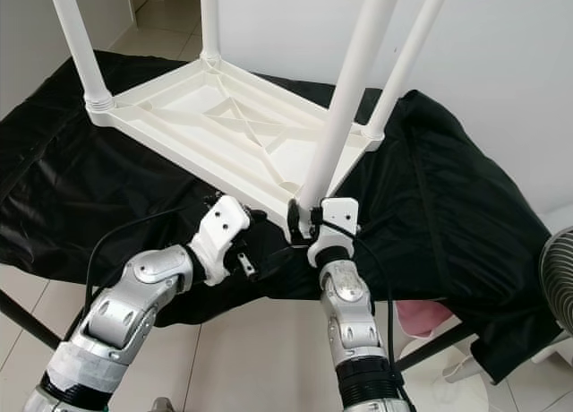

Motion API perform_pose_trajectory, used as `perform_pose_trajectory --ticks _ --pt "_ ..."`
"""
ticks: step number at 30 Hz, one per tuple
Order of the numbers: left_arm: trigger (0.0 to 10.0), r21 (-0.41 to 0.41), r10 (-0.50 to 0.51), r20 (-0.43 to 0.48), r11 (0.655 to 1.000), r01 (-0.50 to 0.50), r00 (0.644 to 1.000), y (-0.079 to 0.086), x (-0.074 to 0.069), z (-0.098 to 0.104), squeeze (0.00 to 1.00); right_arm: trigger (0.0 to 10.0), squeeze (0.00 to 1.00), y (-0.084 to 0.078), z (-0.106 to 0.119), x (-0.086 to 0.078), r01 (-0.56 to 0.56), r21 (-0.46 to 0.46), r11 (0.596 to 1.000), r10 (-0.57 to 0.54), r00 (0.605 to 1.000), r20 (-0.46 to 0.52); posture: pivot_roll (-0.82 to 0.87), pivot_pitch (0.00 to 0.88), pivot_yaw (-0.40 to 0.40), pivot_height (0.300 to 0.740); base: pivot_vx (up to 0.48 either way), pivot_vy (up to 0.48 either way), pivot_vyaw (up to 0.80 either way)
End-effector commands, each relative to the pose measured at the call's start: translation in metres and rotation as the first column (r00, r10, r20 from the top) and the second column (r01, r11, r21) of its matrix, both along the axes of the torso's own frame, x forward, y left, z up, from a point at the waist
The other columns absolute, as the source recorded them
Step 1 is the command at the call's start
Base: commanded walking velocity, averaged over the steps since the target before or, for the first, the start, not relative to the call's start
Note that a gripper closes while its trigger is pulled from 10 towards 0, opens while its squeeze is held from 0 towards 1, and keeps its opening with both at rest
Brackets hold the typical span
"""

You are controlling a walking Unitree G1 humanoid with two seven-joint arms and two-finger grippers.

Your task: Building children table

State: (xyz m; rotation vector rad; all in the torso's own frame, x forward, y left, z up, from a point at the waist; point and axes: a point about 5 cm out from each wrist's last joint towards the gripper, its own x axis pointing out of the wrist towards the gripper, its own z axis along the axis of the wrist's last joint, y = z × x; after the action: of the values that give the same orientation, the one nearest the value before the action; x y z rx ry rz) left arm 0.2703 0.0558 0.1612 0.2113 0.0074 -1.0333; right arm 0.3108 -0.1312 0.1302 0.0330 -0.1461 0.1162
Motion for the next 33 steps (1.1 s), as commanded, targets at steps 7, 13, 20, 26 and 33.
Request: perform_pose_trajectory --ticks 7,13,20,26,33 --pt "10.0 0.000 0.086 0.007 0.996 -0.086 0.996 0.012 -0.003 -0.002 0.00 10.0 0.00 -0.014 -0.004 -0.002 -0.046 -0.010 0.999 0.046 0.999 -0.015 0.05 0.054 -0.125 0.740 0.000 0.000 0.00" --pt "10.0 0.017 0.093 0.002 0.995 -0.093 0.996 0.016 -0.004 -0.001 0.00 10.0 0.00 -0.016 -0.007 0.000 -0.155 -0.032 0.987 0.154 0.988 -0.031 0.06 0.048 -0.104 0.740 0.000 0.000 0.00" --pt "10.0 0.048 0.070 0.023 0.996 -0.071 0.997 0.015 -0.003 -0.001 0.00 10.0 0.00 -0.024 -0.001 0.014 -0.318 -0.076 0.945 0.316 0.948 -0.040 0.07 0.037 -0.095 0.740 0.000 0.000 0.00" --pt "10.0 0.062 0.057 0.029 0.996 -0.059 0.998 0.014 -0.005 -0.001 0.00 10.0 0.00 -0.020 0.001 0.020 -0.458 -0.109 0.882 0.455 0.889 -0.058 0.08 0.042 -0.091 0.740 0.000 0.000 0.00" --pt "10.0 0.075 0.048 0.031 0.996 -0.050 0.998 0.013 -0.007 -0.002 0.00 9.6 0.00 -0.011 -0.006 0.027 -0.518 -0.111 0.848 0.510 0.855 -0.095 0.08 0.047 -0.081 0.740 0.000 0.000 0.00"
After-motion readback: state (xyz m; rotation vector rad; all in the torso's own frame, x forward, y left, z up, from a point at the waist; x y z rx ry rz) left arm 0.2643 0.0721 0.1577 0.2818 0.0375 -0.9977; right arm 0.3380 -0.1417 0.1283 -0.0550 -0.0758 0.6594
